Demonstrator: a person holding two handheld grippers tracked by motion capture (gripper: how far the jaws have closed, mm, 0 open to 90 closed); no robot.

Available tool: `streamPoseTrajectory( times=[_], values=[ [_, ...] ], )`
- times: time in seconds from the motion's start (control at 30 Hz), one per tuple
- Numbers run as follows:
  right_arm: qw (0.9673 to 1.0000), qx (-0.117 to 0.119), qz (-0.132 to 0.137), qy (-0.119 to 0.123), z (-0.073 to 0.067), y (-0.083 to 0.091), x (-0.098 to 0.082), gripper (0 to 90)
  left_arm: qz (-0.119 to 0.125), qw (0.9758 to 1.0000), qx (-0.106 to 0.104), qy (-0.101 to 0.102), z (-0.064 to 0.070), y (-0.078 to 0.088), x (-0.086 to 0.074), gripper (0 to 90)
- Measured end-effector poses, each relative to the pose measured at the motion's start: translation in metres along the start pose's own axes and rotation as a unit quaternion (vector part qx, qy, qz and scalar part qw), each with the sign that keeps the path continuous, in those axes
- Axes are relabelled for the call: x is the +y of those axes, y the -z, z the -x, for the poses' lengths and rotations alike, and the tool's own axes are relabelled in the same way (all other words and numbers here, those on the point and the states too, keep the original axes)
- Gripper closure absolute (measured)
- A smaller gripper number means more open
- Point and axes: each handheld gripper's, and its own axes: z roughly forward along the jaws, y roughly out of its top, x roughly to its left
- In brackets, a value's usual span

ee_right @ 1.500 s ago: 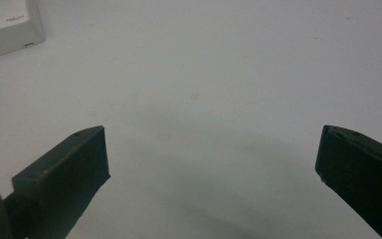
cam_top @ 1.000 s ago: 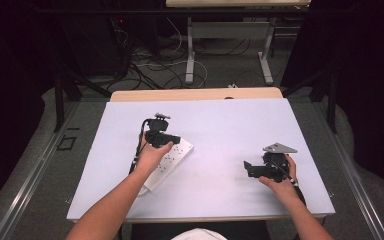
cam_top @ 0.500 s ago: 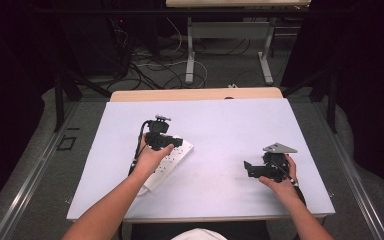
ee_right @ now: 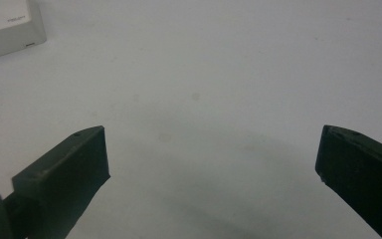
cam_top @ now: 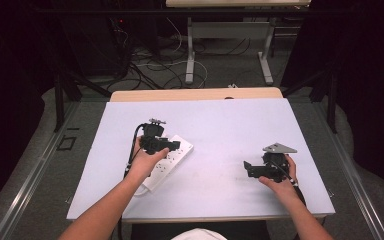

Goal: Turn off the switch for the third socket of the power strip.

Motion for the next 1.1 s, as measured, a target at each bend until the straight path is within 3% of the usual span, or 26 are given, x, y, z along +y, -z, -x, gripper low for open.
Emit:
streamPoseTrajectory(
  times=[0.17,0.27,0.5,0.9,1.1],
  values=[
    [1.0,0.0,0.0,-0.001,0.0,0.0,0.0,0.0,0.005,1.0,0.002,-0.002,-0.005,0.007,-0.005,39.5],
    [1.0,0.0,-0.001,-0.003,-0.001,0.0,0.0,0.0,0.015,0.9997,0.002,-0.017,-0.009,0.012,-0.008,38.4],
    [1.0,0.0,0.0,-0.001,-0.001,0.0,0.0,0.0,0.028,0.9992,0.004,-0.029,-0.015,0.022,-0.013,34.8],
    [1.0,0.001,-0.001,0.0,-0.001,0.0,0.0,0.0,0.034,0.9994,0.01,-0.005,-0.031,0.04,-0.018,29.1],
    [1.0,0.001,-0.001,-0.001,-0.001,0.0,0.0,0.0,0.035,0.9993,0.01,0.0,-0.036,0.045,-0.022,21.4]
  ],
)
